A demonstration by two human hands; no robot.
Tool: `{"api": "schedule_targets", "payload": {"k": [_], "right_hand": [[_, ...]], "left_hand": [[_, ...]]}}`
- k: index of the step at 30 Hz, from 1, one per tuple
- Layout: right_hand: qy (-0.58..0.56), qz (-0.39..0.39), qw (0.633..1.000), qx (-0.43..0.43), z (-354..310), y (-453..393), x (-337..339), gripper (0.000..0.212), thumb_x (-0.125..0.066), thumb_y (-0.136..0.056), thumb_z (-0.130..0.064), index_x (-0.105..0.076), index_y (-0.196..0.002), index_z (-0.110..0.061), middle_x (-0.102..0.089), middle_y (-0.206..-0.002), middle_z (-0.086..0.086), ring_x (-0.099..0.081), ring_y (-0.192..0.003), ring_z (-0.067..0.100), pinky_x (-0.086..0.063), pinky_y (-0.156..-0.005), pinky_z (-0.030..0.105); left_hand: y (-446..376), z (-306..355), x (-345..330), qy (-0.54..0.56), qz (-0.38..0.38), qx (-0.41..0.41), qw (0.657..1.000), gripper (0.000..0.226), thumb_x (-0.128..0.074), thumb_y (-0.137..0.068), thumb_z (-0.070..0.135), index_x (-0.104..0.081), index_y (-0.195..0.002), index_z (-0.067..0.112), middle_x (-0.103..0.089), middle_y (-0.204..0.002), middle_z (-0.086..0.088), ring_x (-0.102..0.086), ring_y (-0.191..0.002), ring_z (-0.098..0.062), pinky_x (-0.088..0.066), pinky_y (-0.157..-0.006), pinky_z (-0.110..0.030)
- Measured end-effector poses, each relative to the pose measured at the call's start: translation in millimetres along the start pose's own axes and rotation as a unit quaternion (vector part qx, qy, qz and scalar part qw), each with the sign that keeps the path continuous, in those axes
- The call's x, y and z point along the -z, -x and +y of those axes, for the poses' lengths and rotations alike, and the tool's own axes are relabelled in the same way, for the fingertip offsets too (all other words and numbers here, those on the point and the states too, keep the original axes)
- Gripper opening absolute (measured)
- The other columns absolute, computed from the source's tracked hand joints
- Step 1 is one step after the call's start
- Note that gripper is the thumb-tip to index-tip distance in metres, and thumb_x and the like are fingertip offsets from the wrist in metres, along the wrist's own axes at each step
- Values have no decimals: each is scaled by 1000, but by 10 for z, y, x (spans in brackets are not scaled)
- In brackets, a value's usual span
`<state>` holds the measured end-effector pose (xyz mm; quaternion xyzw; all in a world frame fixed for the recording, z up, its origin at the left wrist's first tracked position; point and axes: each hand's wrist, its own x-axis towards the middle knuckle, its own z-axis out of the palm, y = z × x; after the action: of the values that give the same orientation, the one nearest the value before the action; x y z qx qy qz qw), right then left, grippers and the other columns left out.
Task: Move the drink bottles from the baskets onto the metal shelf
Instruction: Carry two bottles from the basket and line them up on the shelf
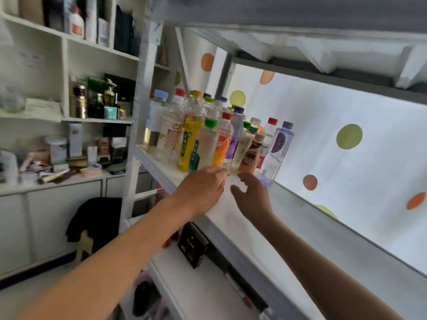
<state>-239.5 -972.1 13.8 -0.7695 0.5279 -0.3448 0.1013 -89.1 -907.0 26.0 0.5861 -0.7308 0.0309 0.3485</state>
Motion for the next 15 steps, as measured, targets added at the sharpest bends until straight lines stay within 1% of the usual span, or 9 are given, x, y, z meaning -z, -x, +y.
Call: {"api": "schedule_targets", "payload": {"k": [1, 3, 5, 6, 8, 11, 13, 15], "right_hand": [[10, 16, 998, 52, -198, 163, -42, 41, -65, -90, -21, -59, -130, -14, -61, -131, 5, -54, -121, 22, -43, -100, 31], [42, 30, 986, 157, -612, 416, -191, 40, -63, -92, -23, -59, -132, -17, -57, -135, 2, -49, -126, 22, -41, -106, 37], [54, 25, 973, 224, -1115, 614, -404, 42, -60, -94, -27, -57, -135, -18, -54, -139, 2, -45, -129, 23, -37, -108, 39], [52, 18, 968, 247, -1372, 702, -542, 43, -57, -95, -29, -55, -137, -19, -52, -142, 3, -43, -132, 23, -36, -111, 40], [50, -10, 959, 278, -1862, 899, -844, 46, -53, -97, -32, -50, -141, -18, -48, -147, 4, -38, -137, 24, -32, -115, 43], [43, -58, 937, 342, -2587, 1327, -1414, 50, -53, -98, -34, -48, -144, -16, -45, -149, 7, -35, -141, 26, -21, -121, 41], [31, -87, 921, 379, -3031, 1639, -1809, 48, -54, -98, -34, -51, -142, -15, -46, -148, 11, -35, -141, 29, -15, -121, 40], [14, -120, 902, 414, -3531, 2044, -2197, 47, -55, -97, -34, -55, -138, -13, -48, -146, 16, -38, -139, 35, -19, -121, 47]], "left_hand": [[205, -27, 179, -10, 18, -4, 1000, 36, -41, -100, 24, -53, -134, 19, -57, -133, -2, -53, -120, -19, -45, -97, -35], [615, -148, 537, -37, 61, 3, 997, 35, -41, -101, 24, -54, -133, 15, -58, -131, -4, -51, -123, -20, -41, -101, -35], [1056, -382, 884, -91, 112, 30, 989, 35, -42, -101, 22, -57, -130, 10, -60, -129, -8, -48, -128, -25, -36, -106, -40], [1281, -536, 1040, -114, 131, 52, 983, 35, -42, -100, 22, -57, -128, 8, -60, -129, -10, -47, -130, -28, -34, -108, -44], [1744, -866, 1353, -144, 145, 107, 973, 37, -40, -99, 25, -60, -125, 7, -60, -129, -10, -46, -130, -30, -35, -109, -49], [2611, -1368, 1881, -172, 160, 201, 951, 48, -28, -97, 34, -62, -121, 10, -60, -130, -8, -45, -130, -30, -34, -109, -51], [3213, -1591, 2206, -182, 199, 263, 926, 50, -26, -97, 38, -61, -120, 11, -61, -128, -7, -46, -129, -30, -35, -108, -50], [3867, -1749, 2516, -193, 233, 332, 893, 52, -24, -97, 39, -62, -119, 10, -62, -126, -8, -47, -127, -32, -36, -106, -49]]}}
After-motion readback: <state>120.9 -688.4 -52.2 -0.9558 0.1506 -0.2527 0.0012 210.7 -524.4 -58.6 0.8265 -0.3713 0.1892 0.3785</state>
